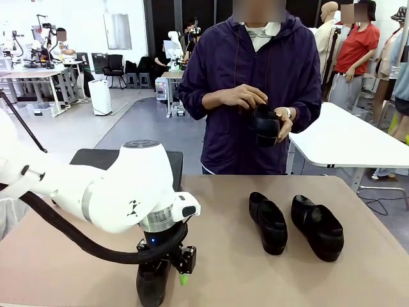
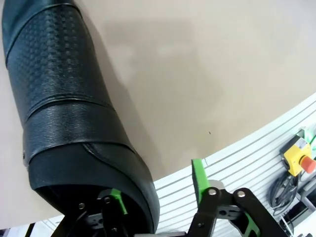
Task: Organize the shoes by placing them on the stand.
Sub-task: Place the Shoe from the middle of the table onto the Shoes Stand.
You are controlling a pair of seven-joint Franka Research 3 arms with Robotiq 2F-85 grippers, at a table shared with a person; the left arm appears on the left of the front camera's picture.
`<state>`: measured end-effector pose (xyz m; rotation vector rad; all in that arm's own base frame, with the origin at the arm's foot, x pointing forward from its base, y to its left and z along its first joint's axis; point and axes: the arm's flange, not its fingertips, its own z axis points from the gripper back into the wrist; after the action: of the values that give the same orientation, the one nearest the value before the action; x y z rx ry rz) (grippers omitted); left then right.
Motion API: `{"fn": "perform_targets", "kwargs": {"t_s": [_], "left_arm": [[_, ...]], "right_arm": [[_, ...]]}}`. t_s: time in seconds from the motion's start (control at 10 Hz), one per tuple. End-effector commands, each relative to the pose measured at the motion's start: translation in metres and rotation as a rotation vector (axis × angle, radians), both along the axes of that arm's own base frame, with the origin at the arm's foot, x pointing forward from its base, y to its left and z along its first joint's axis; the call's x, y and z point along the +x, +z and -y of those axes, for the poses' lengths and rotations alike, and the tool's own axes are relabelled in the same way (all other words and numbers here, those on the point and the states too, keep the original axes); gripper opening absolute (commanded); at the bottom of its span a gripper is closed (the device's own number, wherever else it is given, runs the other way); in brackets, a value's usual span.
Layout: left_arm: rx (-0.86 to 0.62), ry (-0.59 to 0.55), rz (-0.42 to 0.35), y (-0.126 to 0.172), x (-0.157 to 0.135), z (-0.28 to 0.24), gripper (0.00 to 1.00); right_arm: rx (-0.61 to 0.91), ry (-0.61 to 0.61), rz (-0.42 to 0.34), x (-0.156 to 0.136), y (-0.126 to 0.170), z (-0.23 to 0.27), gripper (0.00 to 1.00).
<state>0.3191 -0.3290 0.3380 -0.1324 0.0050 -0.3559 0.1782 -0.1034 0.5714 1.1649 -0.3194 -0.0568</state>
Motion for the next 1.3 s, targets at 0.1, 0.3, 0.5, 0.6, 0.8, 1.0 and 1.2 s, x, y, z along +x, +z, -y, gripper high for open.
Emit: {"fn": "perform_targets", "kwargs": {"t_s": [0.1,0.3,0.5,0.6,0.8,1.0,1.2], "left_arm": [[0.042,0.035,0.045,0.002,0.000,0.002,0.00],[0.050,0.039,0.045,0.003,0.001,0.003,0.00],[0.064,0.060,0.051,0.007,0.002,-0.003,0.00],[0.064,0.066,0.070,0.016,0.003,-0.008,0.00],[0.084,0.064,0.101,0.053,0.001,-0.021,0.00],[0.030,0.068,0.129,0.128,-0.015,-0.050,0.00],[0.065,0.099,0.174,0.194,-0.040,-0.088,0.00]], "right_arm": [[0.016,0.010,0.030,0.002,0.004,0.001,1.00],[0.016,0.010,0.030,0.002,0.004,0.001,1.00],[0.016,0.010,0.030,0.002,0.004,0.001,1.00],[0.016,0.010,0.030,0.002,0.004,0.001,1.00],[0.016,0.010,0.030,0.002,0.004,0.001,1.00],[0.016,0.010,0.030,0.002,0.004,0.001,1.00],[0.016,0.010,0.030,0.002,0.004,0.001,1.00]]}}
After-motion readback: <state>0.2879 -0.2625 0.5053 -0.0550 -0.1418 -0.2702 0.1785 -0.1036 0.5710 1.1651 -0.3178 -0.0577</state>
